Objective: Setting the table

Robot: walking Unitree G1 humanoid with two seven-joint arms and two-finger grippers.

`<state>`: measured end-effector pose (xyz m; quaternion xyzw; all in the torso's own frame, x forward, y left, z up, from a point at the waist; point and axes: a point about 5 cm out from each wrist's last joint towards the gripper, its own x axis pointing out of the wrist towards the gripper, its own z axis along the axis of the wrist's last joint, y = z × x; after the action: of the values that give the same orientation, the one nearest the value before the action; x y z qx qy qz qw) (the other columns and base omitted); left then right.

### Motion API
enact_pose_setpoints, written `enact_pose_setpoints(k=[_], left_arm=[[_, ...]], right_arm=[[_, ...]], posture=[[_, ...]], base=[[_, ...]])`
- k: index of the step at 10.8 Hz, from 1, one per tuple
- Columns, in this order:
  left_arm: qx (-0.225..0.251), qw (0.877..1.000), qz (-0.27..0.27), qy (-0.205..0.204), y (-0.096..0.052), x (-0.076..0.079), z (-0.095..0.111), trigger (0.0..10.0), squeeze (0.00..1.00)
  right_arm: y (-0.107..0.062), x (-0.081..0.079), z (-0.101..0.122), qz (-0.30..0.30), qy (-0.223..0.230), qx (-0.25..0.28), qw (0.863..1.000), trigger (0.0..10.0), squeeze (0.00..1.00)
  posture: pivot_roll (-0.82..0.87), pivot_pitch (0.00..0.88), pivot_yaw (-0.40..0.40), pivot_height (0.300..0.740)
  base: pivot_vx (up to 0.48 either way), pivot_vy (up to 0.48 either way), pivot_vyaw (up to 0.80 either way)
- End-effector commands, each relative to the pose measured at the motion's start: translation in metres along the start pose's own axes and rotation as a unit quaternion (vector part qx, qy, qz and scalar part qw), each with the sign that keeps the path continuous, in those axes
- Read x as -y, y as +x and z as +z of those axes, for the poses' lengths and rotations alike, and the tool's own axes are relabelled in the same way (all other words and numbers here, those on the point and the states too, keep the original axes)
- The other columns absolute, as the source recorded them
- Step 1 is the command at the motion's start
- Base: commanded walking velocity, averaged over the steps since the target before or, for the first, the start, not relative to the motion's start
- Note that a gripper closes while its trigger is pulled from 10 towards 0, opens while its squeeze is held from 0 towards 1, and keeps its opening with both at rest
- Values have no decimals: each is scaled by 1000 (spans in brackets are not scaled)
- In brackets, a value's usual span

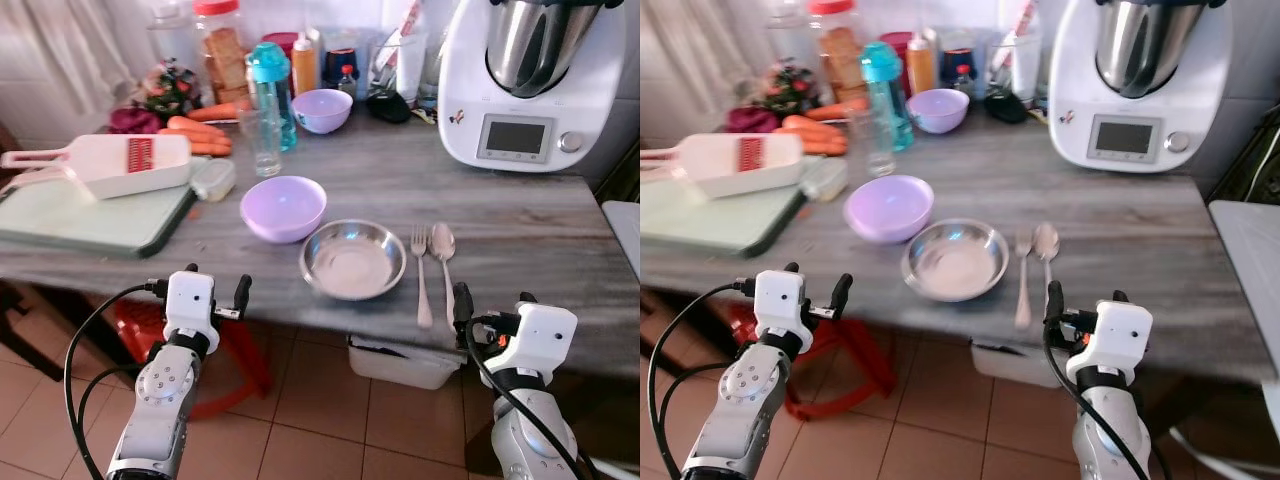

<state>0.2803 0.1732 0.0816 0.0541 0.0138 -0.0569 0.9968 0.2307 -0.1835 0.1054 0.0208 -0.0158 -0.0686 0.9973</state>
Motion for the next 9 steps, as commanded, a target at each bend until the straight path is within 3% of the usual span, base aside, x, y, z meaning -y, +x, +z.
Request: enact_pose_setpoints(k=[1, 9], left_arm=[[-6, 1000, 7, 4, -1, -4, -1, 10000, 0], [-9, 1000, 6, 12, -2, -6, -2, 10000, 0]], right_arm=[[0, -1, -1, -1, 2, 0, 1000, 10000, 0], [1, -3, -3, 2, 6, -3, 1000, 10000, 0]], posture=[[-12, 0, 86, 740], [-3, 0, 85, 740]], base=[[-311, 0, 0], [-337, 0, 0]])
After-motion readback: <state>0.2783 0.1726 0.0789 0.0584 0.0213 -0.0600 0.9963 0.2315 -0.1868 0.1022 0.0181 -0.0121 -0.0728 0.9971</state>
